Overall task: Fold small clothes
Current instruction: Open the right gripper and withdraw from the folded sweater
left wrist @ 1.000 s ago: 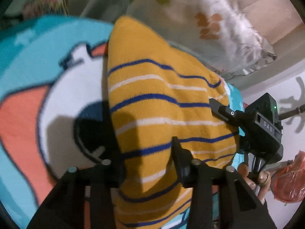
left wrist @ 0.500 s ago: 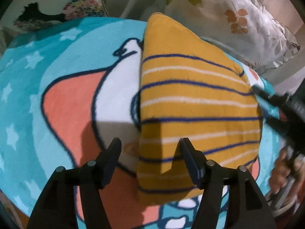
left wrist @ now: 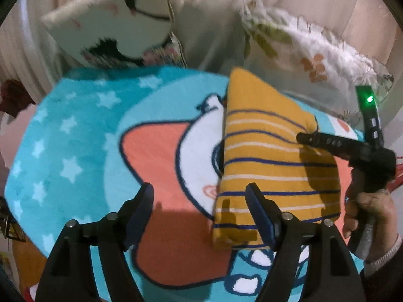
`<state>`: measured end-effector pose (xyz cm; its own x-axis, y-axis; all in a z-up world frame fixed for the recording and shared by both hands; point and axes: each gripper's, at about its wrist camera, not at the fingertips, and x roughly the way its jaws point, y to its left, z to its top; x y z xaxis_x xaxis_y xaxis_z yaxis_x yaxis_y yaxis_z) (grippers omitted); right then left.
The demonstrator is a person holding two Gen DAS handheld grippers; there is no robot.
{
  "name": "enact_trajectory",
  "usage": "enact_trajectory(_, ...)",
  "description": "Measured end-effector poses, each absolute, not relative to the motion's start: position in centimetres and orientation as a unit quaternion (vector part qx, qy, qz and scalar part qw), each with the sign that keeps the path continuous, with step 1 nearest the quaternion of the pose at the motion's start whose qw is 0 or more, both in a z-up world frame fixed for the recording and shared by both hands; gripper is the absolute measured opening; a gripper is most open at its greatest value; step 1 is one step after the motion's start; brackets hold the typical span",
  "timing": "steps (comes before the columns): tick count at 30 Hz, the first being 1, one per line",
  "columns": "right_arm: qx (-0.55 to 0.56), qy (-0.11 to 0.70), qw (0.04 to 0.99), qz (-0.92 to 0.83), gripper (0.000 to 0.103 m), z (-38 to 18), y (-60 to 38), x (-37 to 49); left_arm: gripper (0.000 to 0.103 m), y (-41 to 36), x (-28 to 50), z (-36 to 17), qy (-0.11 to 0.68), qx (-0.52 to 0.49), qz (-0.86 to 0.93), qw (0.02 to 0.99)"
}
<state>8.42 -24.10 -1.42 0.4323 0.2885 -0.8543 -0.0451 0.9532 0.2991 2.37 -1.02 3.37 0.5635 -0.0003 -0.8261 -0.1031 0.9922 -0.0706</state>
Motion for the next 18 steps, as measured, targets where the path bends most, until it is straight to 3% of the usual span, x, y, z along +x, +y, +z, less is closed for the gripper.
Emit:
enact_trajectory(10,0.053,0.485,0.869,0.079,0.060,3.2,-23.1,5.1,0.096,-2.5,-1.3,7.8,0.330,-0.019,0.101,0.938)
enact_trajectory(18,0.031,0.469,0.881,0.052,0.063,5.2,-24.9,0.7,0.100,-5.4,-3.5,10.4,0.264,0.001,0.103,0.959)
